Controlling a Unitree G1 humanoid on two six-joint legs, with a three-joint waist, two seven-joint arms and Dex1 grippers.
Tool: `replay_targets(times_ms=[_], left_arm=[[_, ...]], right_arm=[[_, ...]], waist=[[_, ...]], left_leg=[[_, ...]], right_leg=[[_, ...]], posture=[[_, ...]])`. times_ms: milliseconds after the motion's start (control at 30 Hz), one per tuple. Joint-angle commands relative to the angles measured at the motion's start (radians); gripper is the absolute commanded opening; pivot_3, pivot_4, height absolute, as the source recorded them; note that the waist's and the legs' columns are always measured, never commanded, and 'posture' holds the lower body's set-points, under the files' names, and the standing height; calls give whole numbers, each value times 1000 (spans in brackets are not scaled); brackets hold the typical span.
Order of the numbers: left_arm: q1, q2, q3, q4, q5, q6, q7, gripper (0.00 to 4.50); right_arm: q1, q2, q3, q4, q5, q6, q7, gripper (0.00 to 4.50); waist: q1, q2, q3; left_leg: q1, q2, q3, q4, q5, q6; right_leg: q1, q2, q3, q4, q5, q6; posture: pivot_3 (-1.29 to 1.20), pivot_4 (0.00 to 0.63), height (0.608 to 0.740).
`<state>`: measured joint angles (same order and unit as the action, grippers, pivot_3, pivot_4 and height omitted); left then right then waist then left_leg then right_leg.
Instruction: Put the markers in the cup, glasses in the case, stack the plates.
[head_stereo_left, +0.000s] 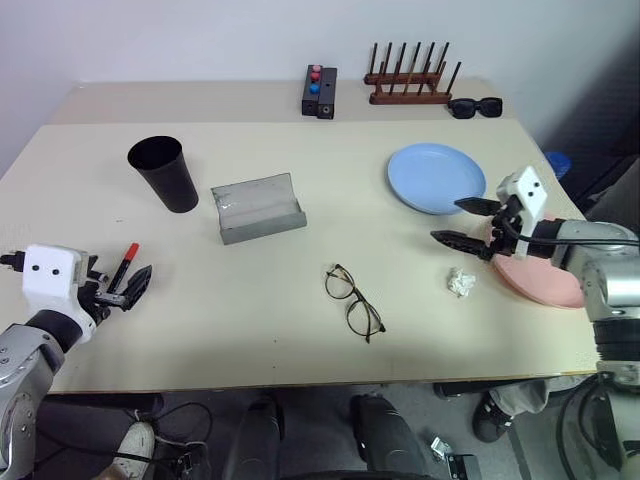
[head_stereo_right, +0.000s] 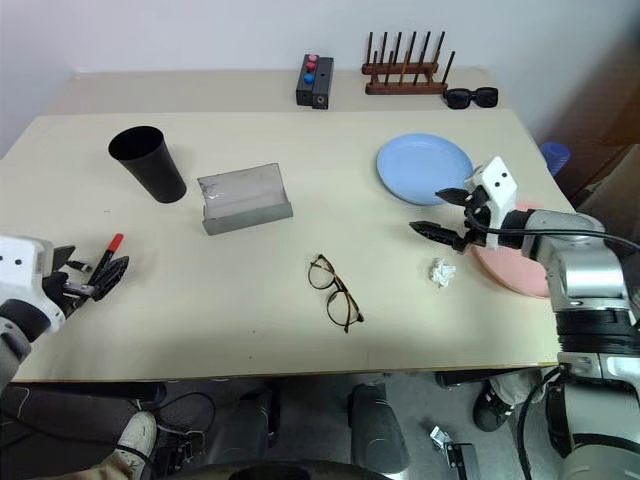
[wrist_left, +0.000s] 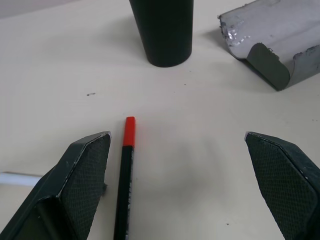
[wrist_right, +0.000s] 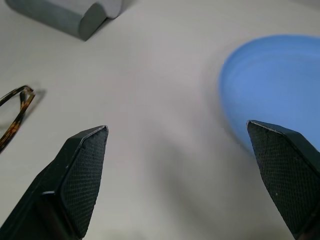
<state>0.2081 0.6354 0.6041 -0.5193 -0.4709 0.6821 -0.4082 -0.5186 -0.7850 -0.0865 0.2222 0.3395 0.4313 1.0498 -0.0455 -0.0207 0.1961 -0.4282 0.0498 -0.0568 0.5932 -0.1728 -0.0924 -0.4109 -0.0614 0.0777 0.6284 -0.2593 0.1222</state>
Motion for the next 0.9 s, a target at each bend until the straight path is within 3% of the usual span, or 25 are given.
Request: replay_targets(times_ms=[33,300,567,900], left_arm=[[21,-17,51,-43,0,-13,20,4417],[29,-47,49,-63,2,-10,56,4417],[-18,-32,28,7,19,86,121,4417],[-289,1,-84,123,68,362,272,4417]], right_arm=[[-65,2,10,8,3,-4,26,4500],[-102,24,47,39,-15,-24,45,4500],[-50,73,68,-131,20,40,14,4500],[32,175,132,-394,80,162,-52,4500]], waist=[[-1,0,0],[1,-1,0],[0,-1,0],[5,-2,-1]], left_leg=[[0,0,0,0,0,0],[0,0,0,1,0,0],[0,0,0,1,0,0],[0,0,-2,2,0,0]], right_leg=[[0,0,0,0,0,0],[1,0,0,0,0,0],[0,1,0,1,0,0],[2,1,-1,2,0,1]], posture=[[0,150,740],[0,150,740],[0,150,740],[0,150,740]])
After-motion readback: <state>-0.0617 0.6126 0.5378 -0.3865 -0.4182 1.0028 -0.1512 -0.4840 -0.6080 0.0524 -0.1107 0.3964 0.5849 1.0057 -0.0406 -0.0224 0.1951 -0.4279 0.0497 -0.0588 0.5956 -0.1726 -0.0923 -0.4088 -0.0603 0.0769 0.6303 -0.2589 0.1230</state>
